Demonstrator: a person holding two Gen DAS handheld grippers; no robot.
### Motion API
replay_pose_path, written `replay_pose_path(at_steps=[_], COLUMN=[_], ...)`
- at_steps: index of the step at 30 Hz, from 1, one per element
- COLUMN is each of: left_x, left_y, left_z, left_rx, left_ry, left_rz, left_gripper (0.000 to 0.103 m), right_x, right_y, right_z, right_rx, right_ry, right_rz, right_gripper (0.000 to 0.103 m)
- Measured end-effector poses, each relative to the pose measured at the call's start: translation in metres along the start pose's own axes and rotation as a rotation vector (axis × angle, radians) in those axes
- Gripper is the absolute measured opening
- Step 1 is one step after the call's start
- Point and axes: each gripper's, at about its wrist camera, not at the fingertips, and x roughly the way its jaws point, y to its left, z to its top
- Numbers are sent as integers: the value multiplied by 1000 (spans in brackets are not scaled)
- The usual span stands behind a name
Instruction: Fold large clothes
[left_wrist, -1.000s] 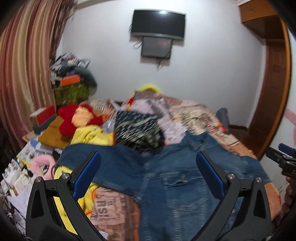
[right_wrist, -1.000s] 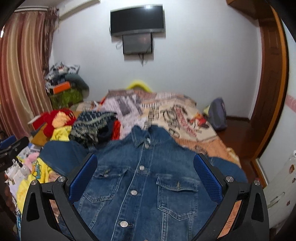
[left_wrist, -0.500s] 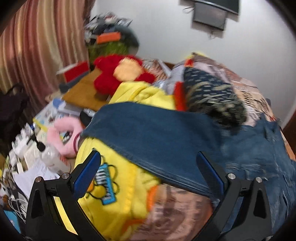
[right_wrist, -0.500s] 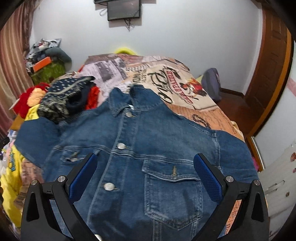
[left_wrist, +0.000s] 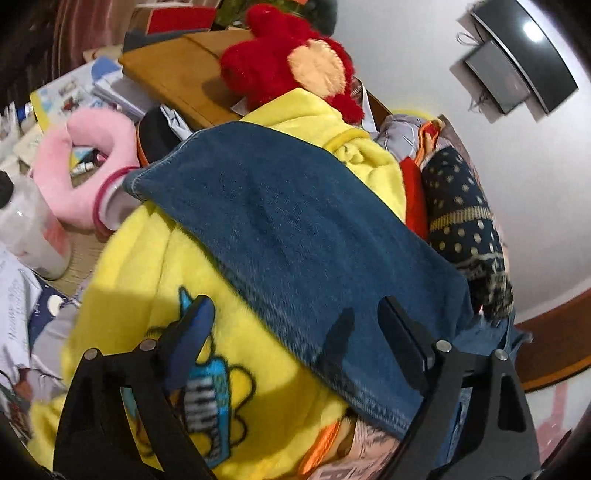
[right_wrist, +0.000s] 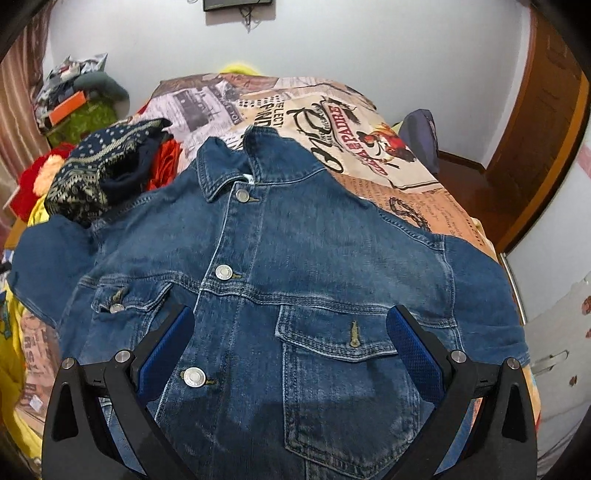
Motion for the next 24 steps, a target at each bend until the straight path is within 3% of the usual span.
replay_pose_path(at_steps=[2,7,9,11,12,13,18,24], left_x=[2,12,13,11,9,4,-30,-87], left_y=[-1,-1,-2,-4,-6,-10,-42,-108], left_z=[4,16,19,22,22,22,16,7], left_rx=[0,1,17,37,49,77,185,303], left_ry=[-15,-14,-17,-23,-27,-33,-92,-189], left_rz=[-3,54,98,117,118,115,111,13], left_gripper=[88,66,47,36,22,15,8,7], right_x=[0,0,-2,-6,-8,-11,-24,-43], right_y=[3,7,7,8,7,7,6,1], right_z=[0,2,3,3,4,5,7,10], right_rx=[-16,-32,-32,-31,-31,-29,-31,-41], right_ry=[0,-2,-5,-11,-18,-24,-51,-100], right_rz=[-3,-8,-5,-1,1,1,4,9], right_gripper=[103,103,103,103,103,103,103,103])
